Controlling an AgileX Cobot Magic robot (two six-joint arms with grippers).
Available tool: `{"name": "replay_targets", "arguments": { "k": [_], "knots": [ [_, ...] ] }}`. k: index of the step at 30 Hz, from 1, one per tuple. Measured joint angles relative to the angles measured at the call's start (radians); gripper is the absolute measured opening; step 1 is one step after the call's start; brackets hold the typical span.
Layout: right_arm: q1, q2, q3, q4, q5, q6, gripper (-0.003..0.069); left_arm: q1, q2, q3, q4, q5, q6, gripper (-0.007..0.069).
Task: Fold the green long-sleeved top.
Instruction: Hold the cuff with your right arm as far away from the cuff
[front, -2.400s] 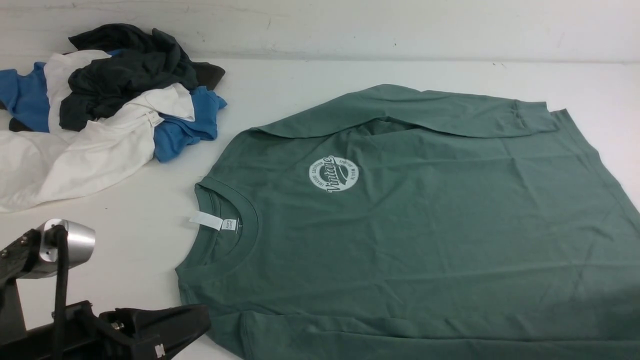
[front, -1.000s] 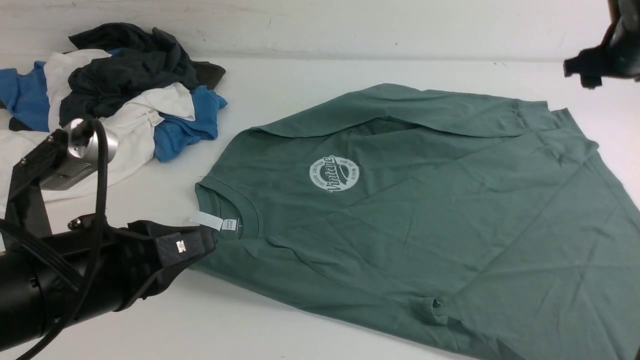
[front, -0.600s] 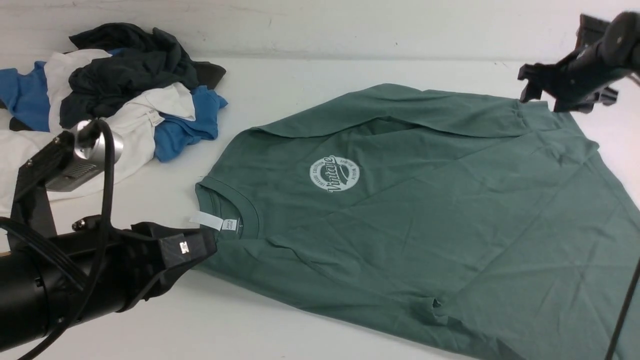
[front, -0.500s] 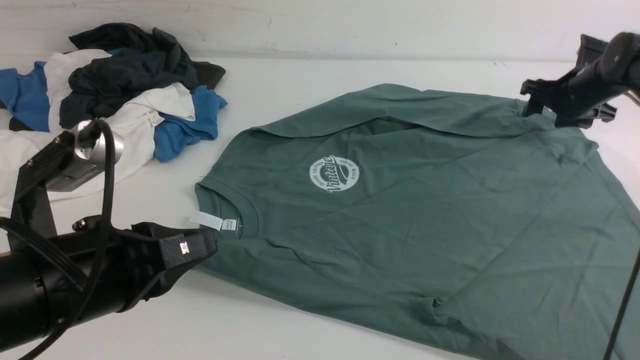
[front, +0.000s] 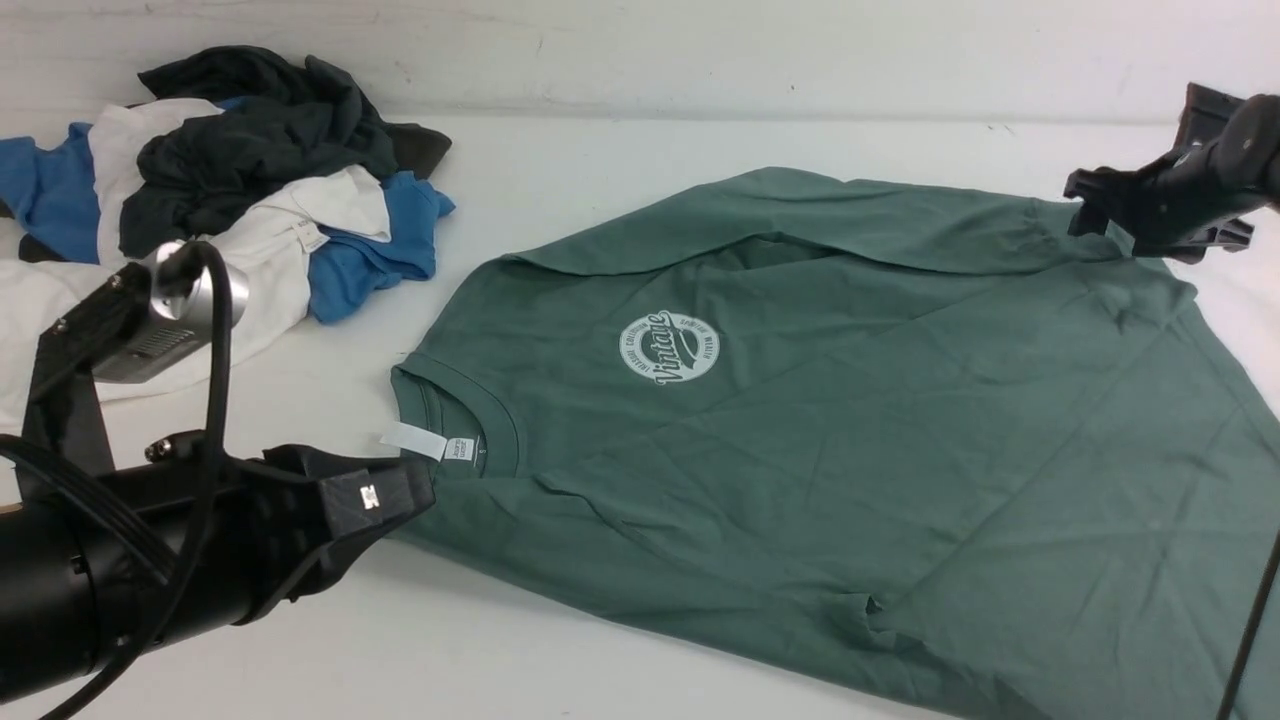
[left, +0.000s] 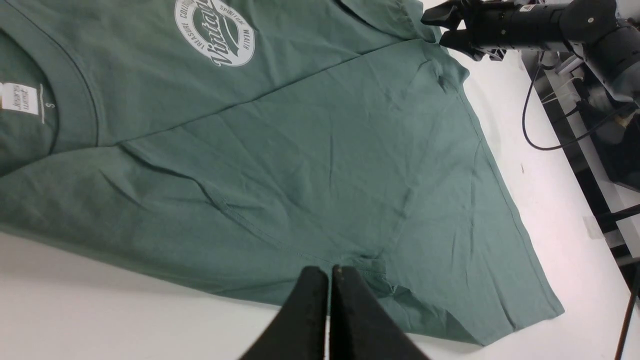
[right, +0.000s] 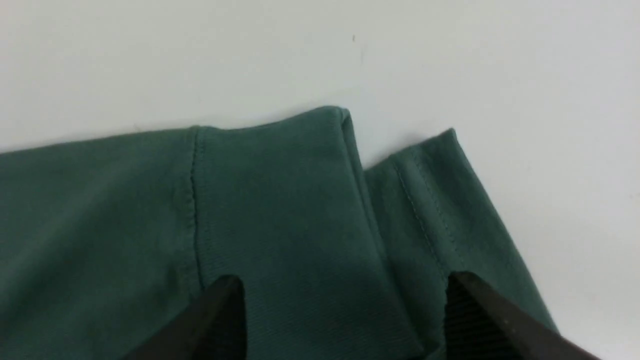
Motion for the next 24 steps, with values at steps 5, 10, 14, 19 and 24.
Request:
{"name": "replay_targets", "arguments": {
  "k": [5,10,14,19,24],
  "knots": [
    [-0.001,0.024,-0.002,0.033,-0.036,-0.029,0.0479,0.000,0.000,0.000,0.000,0.000,0.000,-0.0001],
    [-0.004,0.033,-0.006,0.116,-0.049,-0.113,0.0379,0.000,0.000,0.000,0.000,0.000,0.000,-0.0001],
    [-0.004,0.036,-0.007,0.146,-0.048,-0.187,0.0251,0.000,0.001,0.000,0.000,0.000,0.000,-0.0001],
    [-0.004,0.036,-0.007,0.133,-0.044,-0.204,0.0095,0.000,0.001,0.000,0.001,0.004,0.000,-0.0001],
    [-0.004,0.025,-0.009,0.071,-0.029,-0.206,0.0015,0.000,0.001,0.000,0.001,0.004,0.000,-0.0001]
  ]
}}
